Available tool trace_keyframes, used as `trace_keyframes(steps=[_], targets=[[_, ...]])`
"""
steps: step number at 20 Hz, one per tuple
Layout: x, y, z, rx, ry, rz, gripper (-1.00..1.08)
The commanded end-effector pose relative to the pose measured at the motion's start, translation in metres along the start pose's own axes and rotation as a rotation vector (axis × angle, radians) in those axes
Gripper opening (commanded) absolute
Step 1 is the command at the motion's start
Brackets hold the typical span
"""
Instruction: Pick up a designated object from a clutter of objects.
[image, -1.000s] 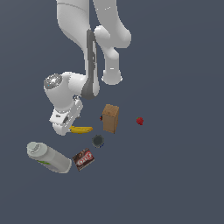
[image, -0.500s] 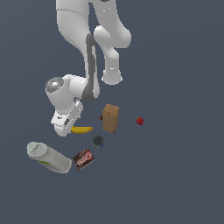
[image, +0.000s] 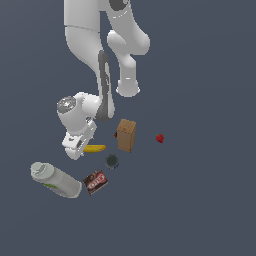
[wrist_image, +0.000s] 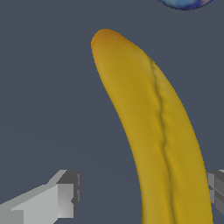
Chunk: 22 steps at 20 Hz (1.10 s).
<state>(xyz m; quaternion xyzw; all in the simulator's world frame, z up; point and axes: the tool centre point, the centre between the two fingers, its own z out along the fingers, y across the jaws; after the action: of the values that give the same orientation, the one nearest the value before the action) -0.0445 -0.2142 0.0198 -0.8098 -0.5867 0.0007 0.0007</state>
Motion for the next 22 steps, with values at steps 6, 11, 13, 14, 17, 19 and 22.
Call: trace_keyframes(steps=[6,11,13,14,17,19,22], targets=[[0.0,0.0,0.001,-0.001,0.0,0.0,-1.0],[0.0,0.002,0.0,-0.005,-0.001,-0.001,-1.0],[0.001,0.001,-0.001,-0.005,-0.001,-0.001,-1.0],[0.002,0.001,-0.002,-0.005,-0.001,-0.001,-1.0],[0.007,-0.002,-0.007,-0.005,-0.001,-0.001,-1.0],[0.012,-0.004,-0.012,-0.004,-0.001,-0.001,-1.0],[0.022,-0.01,-0.022,-0.004,-0.003,-0.001,-1.0]])
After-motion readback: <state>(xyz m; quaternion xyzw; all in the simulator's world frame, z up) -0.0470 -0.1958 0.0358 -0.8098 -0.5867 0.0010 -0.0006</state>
